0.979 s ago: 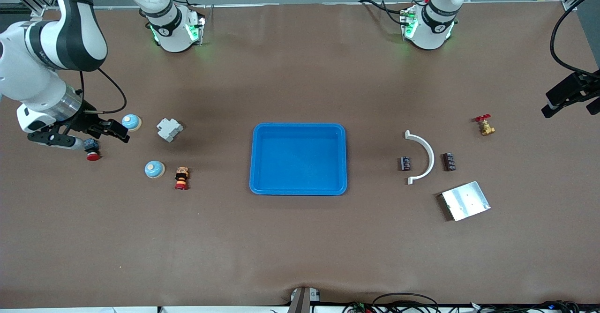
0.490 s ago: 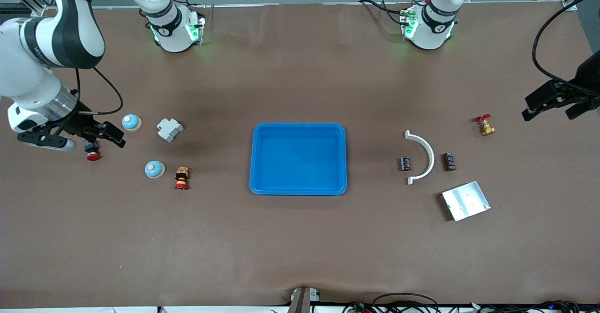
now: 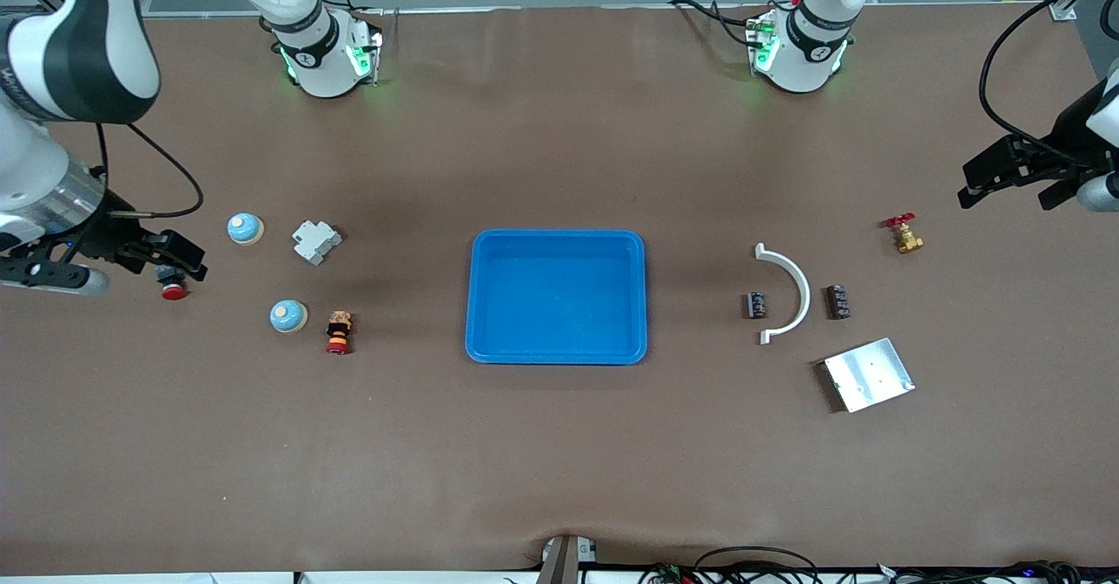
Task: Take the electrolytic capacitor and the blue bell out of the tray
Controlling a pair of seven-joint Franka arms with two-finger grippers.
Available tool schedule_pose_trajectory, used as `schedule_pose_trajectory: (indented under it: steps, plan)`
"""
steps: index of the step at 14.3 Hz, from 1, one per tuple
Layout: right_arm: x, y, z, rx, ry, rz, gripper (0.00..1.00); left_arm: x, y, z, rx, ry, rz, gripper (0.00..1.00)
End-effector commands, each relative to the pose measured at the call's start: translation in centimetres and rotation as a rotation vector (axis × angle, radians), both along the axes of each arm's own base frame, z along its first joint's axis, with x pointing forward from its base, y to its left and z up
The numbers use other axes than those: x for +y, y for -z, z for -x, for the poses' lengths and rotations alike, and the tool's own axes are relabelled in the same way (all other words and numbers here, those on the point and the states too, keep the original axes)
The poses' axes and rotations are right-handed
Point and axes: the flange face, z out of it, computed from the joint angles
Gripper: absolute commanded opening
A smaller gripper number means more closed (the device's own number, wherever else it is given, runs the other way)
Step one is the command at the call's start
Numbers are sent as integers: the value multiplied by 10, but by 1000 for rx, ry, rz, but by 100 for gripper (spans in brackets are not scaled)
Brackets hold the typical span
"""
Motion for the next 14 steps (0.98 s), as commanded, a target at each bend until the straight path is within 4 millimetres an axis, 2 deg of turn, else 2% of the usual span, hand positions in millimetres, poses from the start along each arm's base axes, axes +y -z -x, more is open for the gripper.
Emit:
schedule_pose_trajectory:
  steps: [1,4,5,8,9,11,14]
  plan:
    - [-4,-34,-18,15,-15,36,100,0,1,1,-15,-3,-16,100]
    - [-13,-85,-9,44,-58,59,100,-1,9,-9,-30,-7,-8,100]
    - [-16,-92,-7,53,-54,52,100,-1,12,-14,-29,-5,-9,100]
    - [-29,-99,5,93,-39,46,100,0,4,-15,-44,-14,-10,100]
    - [-29,-102,10,110,-39,33,100,0,5,-14,-38,-38,-9,100]
    - [-31,-122,25,97,-30,27,100,-3,5,-14,-36,-75,-5,100]
    - [-30,-135,36,98,-30,28,100,-2,7,-15,-33,-74,-7,100]
